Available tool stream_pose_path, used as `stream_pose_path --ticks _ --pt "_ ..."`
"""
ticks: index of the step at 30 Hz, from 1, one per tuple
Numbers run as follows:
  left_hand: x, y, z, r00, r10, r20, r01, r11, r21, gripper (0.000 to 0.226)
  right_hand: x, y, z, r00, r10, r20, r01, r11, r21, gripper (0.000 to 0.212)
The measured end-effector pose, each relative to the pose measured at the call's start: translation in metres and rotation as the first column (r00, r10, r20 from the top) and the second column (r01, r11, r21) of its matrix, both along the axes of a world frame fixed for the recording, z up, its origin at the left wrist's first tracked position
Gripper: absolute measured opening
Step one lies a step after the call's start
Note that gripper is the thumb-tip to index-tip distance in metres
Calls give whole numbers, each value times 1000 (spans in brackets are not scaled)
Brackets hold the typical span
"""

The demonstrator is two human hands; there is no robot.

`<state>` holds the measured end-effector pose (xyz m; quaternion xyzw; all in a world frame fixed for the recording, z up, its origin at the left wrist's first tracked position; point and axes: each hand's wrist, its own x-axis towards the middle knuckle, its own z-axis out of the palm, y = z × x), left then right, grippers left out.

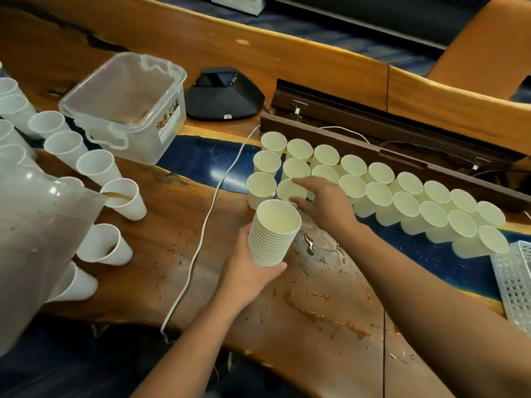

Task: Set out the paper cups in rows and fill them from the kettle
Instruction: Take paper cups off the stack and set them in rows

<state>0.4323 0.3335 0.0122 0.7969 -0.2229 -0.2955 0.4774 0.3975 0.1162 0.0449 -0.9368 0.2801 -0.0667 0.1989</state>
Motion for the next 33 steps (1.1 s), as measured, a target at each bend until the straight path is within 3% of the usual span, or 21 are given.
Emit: stream_pose_path --ticks 3,6,9,12,21,28,33 --pt "2 -4 1 999 -35 -3 35 999 -7 92 -14 16 40 976 -90 196 59 986 157 29" --pt "4 -10 4 997 -76 -10 75 997 -35 90 -34 34 73 969 70 239 -124 968 218 26" --pt "5 -20 4 994 -106 -10 105 992 -71 91 -53 41 84 950 284 126 -303 937 175 30" --pt "4 -30 4 990 -143 -12 142 987 -79 91 -64 43 85 925 373 -74 -368 927 71 32" --pt "-14 -53 -3 968 -252 21 252 967 -43 92 -95 36 94 919 313 -239 -331 943 -38 35" --pt "-17 -61 1 972 -236 23 237 970 -61 86 -99 25 95 942 295 -157 -318 937 -147 29" --pt "-13 -62 -1 977 -210 48 212 975 -64 89 -97 18 105 964 265 -34 -267 958 -107 23"
